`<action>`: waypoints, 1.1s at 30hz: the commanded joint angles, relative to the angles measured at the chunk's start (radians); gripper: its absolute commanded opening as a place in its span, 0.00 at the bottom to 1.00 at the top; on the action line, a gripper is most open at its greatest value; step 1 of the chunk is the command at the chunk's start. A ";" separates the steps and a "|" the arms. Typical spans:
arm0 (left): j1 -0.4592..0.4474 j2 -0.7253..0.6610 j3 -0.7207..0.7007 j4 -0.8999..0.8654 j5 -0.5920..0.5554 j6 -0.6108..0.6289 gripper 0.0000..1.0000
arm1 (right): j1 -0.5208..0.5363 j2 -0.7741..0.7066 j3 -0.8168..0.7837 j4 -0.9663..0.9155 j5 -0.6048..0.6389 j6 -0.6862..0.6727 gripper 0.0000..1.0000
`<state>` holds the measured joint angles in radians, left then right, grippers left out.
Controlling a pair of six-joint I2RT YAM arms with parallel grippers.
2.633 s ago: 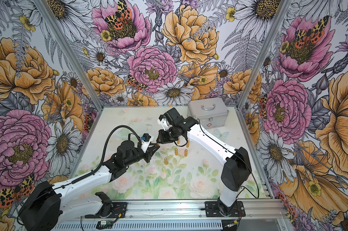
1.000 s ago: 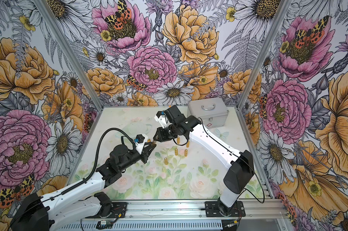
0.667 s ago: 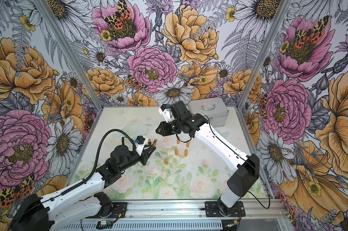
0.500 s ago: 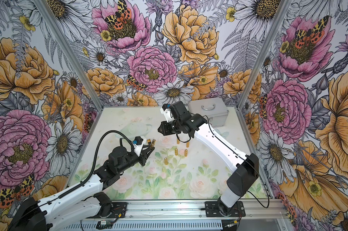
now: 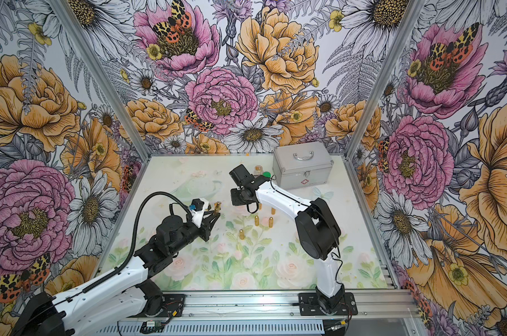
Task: Open the lipstick cap
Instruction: Place the cover at the center of the board.
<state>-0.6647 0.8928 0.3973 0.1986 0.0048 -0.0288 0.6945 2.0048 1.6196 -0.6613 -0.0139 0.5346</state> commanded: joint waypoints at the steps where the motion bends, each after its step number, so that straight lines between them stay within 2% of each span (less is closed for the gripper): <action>1: 0.014 -0.015 -0.025 0.004 -0.044 -0.023 0.00 | 0.005 0.047 0.012 0.073 0.082 0.038 0.19; 11: 0.031 -0.018 -0.048 0.033 -0.077 -0.037 0.00 | 0.006 0.186 0.073 0.081 0.129 0.041 0.19; 26: 0.039 -0.026 -0.067 0.069 -0.095 -0.051 0.00 | 0.014 0.248 0.083 0.082 0.158 0.024 0.21; 33: 0.039 -0.031 -0.071 0.069 -0.098 -0.053 0.00 | 0.020 0.246 0.084 0.081 0.159 0.013 0.29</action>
<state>-0.6342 0.8780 0.3374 0.2363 -0.0685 -0.0711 0.7074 2.2326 1.6852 -0.5858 0.1280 0.5564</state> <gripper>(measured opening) 0.213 0.282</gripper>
